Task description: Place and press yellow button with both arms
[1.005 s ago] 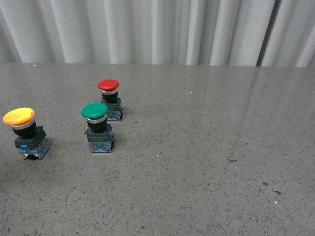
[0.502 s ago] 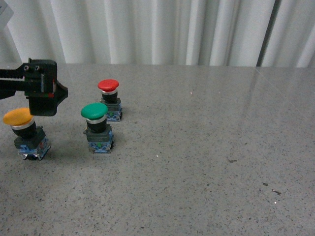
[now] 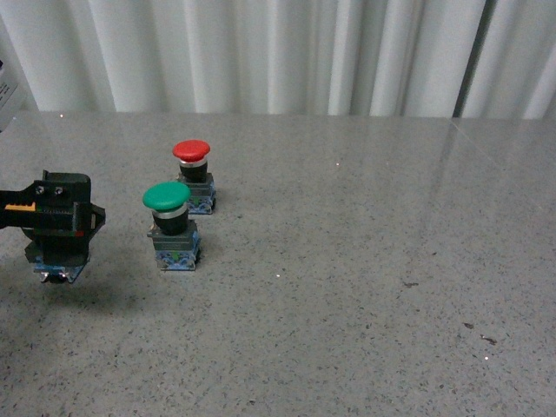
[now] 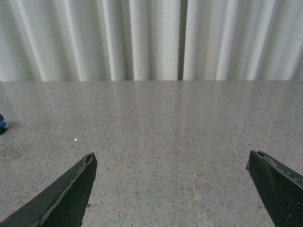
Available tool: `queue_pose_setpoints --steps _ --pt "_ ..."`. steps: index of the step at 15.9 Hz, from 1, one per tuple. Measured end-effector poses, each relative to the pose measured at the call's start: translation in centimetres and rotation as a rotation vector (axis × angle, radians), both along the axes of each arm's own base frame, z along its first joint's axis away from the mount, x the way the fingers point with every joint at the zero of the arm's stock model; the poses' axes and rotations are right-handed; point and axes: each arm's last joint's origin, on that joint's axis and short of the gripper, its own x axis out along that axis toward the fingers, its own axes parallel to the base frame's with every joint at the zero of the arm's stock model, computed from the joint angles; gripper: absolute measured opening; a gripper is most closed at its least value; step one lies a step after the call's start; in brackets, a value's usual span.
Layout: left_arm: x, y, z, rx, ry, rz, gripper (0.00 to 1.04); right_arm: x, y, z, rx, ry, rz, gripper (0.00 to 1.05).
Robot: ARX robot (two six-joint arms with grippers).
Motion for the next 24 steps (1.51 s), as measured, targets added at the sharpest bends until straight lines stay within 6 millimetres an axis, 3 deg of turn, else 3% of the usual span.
queue_pose_setpoints --steps 3,5,7,9,11,12,16,18,21,24 --pt "-0.1 0.2 0.1 0.014 0.0 0.01 0.49 0.0 0.0 0.0 0.0 0.0 0.0 0.98" --pt "-0.5 0.3 1.1 0.03 -0.019 0.015 0.36 0.0 0.0 0.0 0.0 0.0 0.0 0.98" --pt "-1.7 -0.4 3.7 0.065 -0.102 -0.009 0.34 0.0 0.0 0.0 0.0 0.0 0.0 0.98" --pt "-2.6 -2.4 7.4 0.057 -0.201 -0.082 0.34 0.0 0.0 0.0 0.0 0.0 0.0 0.98" --pt "-2.3 -5.3 11.5 0.027 -0.314 -0.148 0.34 0.0 0.0 0.0 0.0 0.0 0.0 0.98" --pt "-1.7 -6.9 12.5 0.01 -0.333 -0.176 0.34 0.0 0.0 0.0 0.0 0.0 0.0 0.98" --pt "1.7 -13.1 10.8 -0.08 -0.227 -0.226 0.34 0.0 0.0 0.0 0.0 0.0 0.0 0.98" --pt "2.0 -15.2 9.4 -0.127 -0.186 -0.222 0.34 0.0 0.0 0.0 0.0 0.0 0.0 0.98" --pt "2.1 -17.6 6.7 -0.18 -0.126 -0.222 0.34 0.0 0.0 0.0 0.0 0.0 0.0 0.98" --pt "2.7 -18.6 3.8 -0.204 -0.07 -0.196 0.34 0.0 0.0 0.0 0.0 -0.001 0.0 0.98"
